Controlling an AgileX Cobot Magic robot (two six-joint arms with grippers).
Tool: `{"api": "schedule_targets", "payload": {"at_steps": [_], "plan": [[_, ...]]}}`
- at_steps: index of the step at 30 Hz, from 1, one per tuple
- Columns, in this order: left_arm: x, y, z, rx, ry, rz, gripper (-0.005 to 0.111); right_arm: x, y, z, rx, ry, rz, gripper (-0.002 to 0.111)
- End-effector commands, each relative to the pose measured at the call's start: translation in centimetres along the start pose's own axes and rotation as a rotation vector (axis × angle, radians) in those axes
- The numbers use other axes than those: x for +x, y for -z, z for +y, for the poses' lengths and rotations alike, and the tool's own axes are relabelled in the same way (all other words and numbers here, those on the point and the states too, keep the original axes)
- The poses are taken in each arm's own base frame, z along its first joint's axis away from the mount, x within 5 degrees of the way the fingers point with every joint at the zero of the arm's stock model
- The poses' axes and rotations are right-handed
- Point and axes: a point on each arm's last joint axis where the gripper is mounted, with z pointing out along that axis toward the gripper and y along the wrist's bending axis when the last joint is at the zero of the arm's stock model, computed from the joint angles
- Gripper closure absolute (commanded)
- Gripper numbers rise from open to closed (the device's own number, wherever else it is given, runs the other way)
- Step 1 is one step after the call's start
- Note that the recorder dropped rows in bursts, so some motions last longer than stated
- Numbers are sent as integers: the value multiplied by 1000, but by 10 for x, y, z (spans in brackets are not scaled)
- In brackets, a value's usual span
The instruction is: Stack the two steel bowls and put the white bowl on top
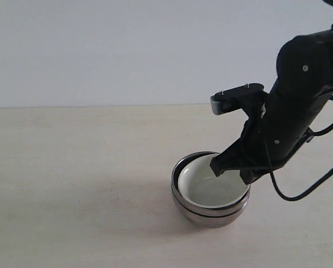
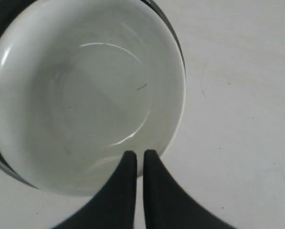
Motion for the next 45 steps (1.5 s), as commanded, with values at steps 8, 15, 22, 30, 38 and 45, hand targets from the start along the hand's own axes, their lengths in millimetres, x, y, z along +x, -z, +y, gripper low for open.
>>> {"api": "schedule_targets", "payload": {"at_steps": [8,15,22,30,38,45], "plan": [[1,0,0,-3,8,-1,103,-8,-7,0,9,7,-56,108],[1,0,0,-3,8,-1,103,1,-19,0,4,6,-65,108],[1,0,0,-3,8,-1,103,5,-22,0,7,11,-80,108],[1,0,0,-3,8,-1,103,-4,-2,0,4,19,-223,108],[1,0,0,-3,8,-1,103,1,14,2,-15,-7,-158,108],[1,0,0,-3,8,-1,103,8,15,22,-51,61,-48,108]]}}
